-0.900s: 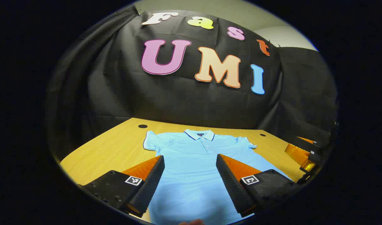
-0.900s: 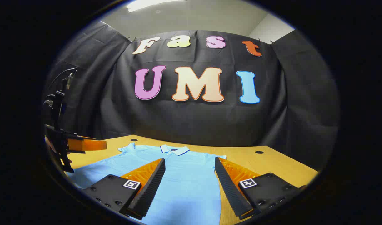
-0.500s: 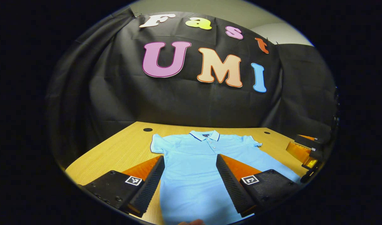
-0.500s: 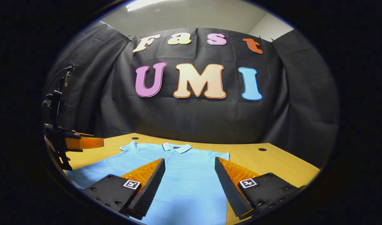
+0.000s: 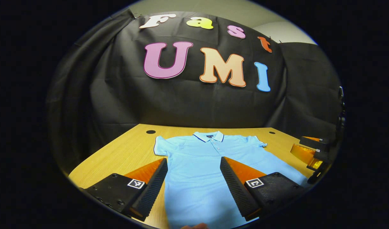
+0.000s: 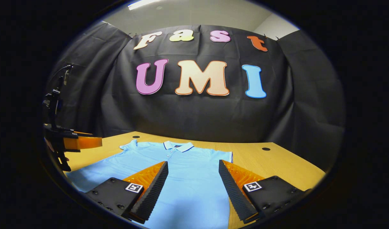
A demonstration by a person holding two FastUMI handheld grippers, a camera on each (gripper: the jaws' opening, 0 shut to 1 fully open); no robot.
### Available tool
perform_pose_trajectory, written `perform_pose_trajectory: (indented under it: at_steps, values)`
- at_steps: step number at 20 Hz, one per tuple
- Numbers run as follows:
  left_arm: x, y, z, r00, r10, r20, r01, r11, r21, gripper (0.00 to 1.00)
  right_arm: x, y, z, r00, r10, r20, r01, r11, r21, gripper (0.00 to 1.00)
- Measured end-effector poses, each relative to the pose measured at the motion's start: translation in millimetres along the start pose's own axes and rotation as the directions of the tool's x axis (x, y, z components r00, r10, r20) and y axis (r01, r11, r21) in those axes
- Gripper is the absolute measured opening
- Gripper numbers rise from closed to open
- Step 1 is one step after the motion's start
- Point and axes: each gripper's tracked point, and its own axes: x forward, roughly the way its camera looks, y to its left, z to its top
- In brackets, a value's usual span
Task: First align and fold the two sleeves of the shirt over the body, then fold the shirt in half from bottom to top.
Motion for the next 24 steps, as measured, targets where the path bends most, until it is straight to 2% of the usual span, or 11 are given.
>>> perform_pose_trajectory:
  at_steps: [5, 8, 13, 18, 24]
  values:
    - [1, 0, -4, 1.000, -0.005, -0.013, 0.005, 1.000, -0.002, 0.99, 10, -4, -6, 0.999, -0.008, -0.036, 0.007, 1.000, -0.019, 1.00]
    - [2, 2, -7, 1.000, -0.007, -0.019, 0.007, 1.000, 0.000, 0.99, 24, -22, -7, 0.996, -0.038, -0.080, 0.035, 0.999, -0.031, 0.99]
    - [3, 10, -5, 1.000, 0.014, -0.018, -0.013, 1.000, 0.022, 0.99, 52, -45, -16, 0.984, -0.045, -0.175, 0.059, 0.995, 0.079, 0.99]
    - [2, 16, -5, 1.000, 0.020, -0.021, -0.020, 1.000, 0.010, 0.98, 103, -69, -8, 0.969, -0.061, -0.240, 0.093, 0.988, 0.127, 0.99]
    - [2, 21, -7, 0.999, 0.025, -0.033, -0.025, 1.000, -0.006, 0.99, 172, -102, -15, 0.936, -0.082, -0.343, 0.124, 0.987, 0.103, 0.98]
